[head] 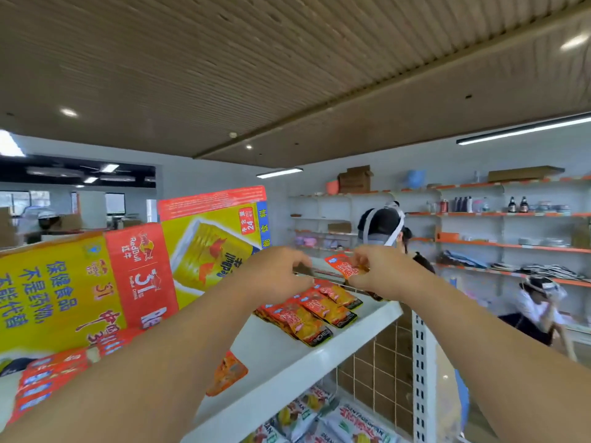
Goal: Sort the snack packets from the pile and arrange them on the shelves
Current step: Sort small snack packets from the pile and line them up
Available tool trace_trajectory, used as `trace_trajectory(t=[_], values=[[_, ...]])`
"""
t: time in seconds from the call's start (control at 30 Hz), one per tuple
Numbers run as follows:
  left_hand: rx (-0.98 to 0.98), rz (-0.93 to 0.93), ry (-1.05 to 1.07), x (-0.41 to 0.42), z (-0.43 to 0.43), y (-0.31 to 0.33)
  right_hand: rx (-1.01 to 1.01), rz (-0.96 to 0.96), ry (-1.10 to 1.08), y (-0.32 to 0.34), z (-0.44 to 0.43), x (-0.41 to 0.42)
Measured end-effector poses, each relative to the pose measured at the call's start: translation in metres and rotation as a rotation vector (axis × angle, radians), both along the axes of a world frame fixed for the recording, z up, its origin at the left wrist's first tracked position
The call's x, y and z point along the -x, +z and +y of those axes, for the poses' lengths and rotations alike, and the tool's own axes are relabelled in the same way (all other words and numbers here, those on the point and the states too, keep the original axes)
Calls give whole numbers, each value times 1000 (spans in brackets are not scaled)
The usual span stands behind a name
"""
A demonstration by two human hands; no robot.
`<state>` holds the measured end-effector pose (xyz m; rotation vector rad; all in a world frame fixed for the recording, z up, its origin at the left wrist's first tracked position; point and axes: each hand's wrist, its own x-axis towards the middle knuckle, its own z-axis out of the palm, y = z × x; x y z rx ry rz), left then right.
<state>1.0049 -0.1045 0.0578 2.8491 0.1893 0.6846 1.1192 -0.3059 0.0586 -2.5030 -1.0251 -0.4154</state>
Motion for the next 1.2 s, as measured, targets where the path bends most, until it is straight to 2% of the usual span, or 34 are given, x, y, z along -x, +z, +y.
trace_trajectory(t=[0.13, 0.43, 0.73, 1.0, 1.2], values=[[-18, 18, 108, -41, 4, -12, 47, 31, 71, -13, 15, -61], [-114, 27, 204, -88, 11, -45, -40, 80, 169, -61, 48, -141], [-31, 7, 202, -84, 2, -49, -124, 44, 220, -93, 58, -164], [4, 43, 229, -84, 2, -54, -46, 51, 190, -99, 61, -169], [10, 52, 224, -85, 3, -54, -59, 68, 181, -100, 62, -170]])
